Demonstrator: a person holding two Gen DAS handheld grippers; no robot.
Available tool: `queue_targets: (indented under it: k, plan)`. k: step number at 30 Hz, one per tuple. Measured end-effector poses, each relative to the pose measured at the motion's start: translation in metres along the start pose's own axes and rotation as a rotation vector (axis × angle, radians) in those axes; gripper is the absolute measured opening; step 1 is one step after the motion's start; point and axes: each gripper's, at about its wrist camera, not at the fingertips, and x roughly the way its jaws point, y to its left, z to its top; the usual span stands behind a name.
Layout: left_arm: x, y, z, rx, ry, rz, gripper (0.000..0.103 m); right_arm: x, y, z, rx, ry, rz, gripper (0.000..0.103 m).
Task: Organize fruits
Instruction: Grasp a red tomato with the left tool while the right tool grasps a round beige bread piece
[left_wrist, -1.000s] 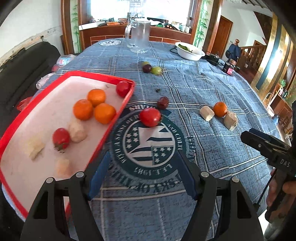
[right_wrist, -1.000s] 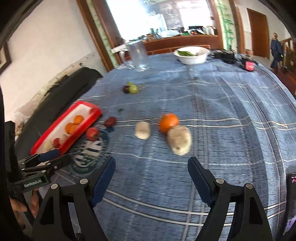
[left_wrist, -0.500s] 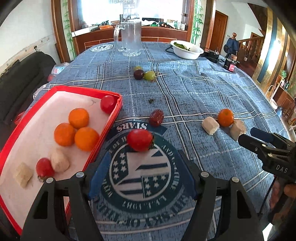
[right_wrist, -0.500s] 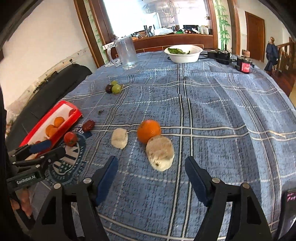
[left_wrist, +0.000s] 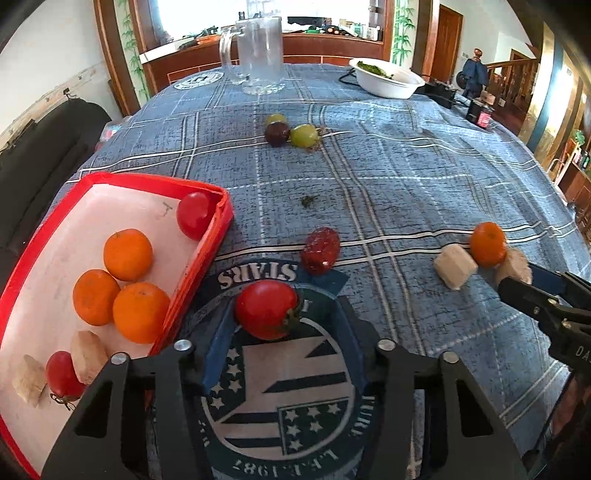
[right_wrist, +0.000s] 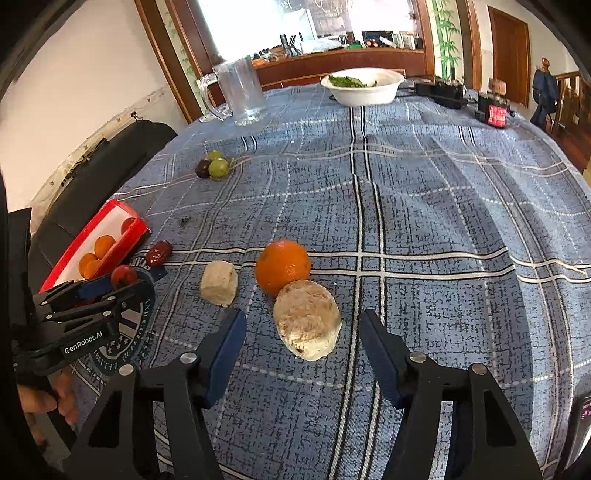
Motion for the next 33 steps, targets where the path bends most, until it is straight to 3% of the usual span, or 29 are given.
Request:
queue_targets:
  k: [3,4,5,19,33]
  plan:
    - [0.0,0.003,0.001,-0.001,-0.007,-0.001,0.037,0.0,0.0,0.0,-0.007,-0.005,-0.025,0.052]
    - [-0.001,0.006,0.0,-0.009,-0.011,0.003,0.031,0.001,0.001,0.001,-0.012,-0.007,-0.045,0.043]
    - [-0.001,0.008,0.0,-0.017,-0.011,-0.006,0.031,0.001,0.002,0.001,-0.018,-0.011,-0.049,0.038]
    - [-0.028,0.012,-0.022,-0.043,-0.028,-0.091,0.03,-0.025,0.014,-0.008,-0.038,-0.041,-0.054,0.038]
    - [-0.079,0.03,-0.038,-0.038,-0.142,-0.037,0.031,-0.054,0.064,-0.019,-0.128,-0.094,-0.014,0.038]
